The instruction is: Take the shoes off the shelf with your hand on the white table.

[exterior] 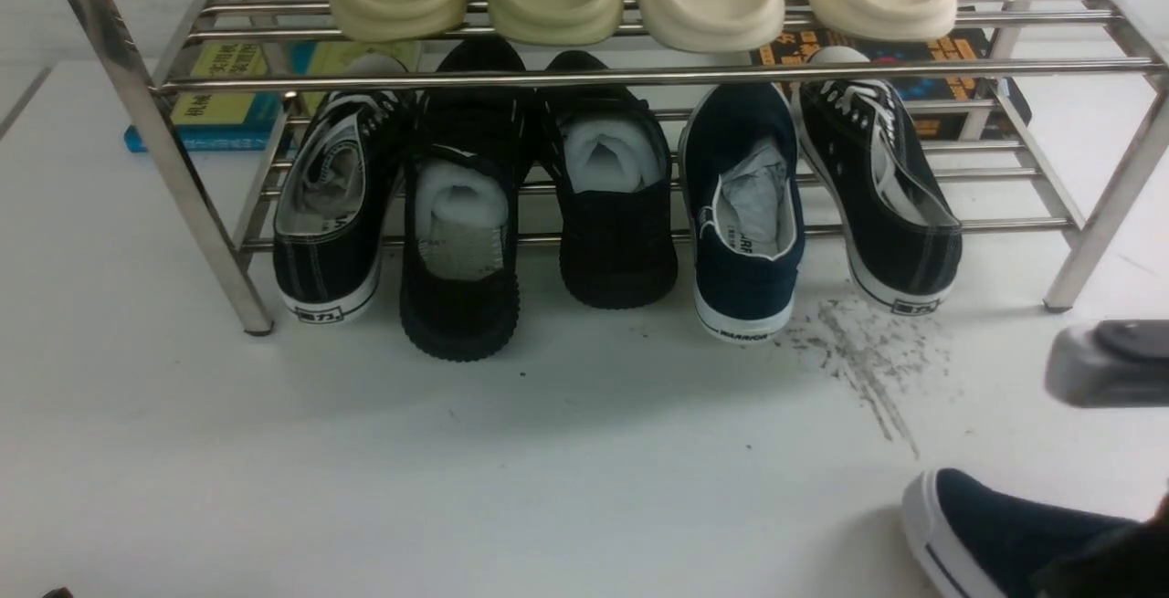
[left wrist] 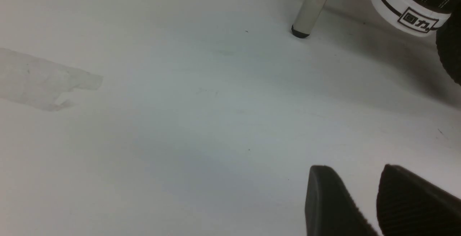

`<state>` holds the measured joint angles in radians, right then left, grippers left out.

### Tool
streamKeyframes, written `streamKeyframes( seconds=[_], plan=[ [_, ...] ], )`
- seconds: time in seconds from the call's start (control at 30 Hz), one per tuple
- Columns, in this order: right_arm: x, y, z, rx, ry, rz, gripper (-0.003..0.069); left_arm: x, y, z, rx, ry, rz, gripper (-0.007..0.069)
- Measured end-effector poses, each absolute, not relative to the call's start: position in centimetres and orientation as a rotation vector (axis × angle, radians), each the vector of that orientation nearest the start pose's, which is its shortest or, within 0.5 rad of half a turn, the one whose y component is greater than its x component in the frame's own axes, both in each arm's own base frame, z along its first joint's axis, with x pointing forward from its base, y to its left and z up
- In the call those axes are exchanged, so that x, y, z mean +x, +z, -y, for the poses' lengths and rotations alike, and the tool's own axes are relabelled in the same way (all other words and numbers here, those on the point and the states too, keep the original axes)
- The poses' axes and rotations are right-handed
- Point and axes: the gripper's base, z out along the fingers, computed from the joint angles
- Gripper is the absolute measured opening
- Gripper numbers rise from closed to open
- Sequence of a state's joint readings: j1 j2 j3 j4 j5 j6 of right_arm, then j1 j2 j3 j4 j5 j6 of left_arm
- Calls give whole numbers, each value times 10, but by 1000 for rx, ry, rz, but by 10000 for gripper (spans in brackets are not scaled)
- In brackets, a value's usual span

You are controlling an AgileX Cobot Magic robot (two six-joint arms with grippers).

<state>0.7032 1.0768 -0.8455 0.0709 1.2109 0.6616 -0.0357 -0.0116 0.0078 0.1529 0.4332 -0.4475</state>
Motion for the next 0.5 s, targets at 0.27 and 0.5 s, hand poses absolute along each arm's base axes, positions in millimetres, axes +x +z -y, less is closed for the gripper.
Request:
streamKeyframes(
  seconds=[0.27,0.5],
  plan=[
    [137,263,-178,-52,80,-3017,31,51,173,-4,-303,-172,-1887,239],
    [173,280,-204,-173,15,-2827,33,51,173,-4,-303,-172,-1887,239]
  ],
)
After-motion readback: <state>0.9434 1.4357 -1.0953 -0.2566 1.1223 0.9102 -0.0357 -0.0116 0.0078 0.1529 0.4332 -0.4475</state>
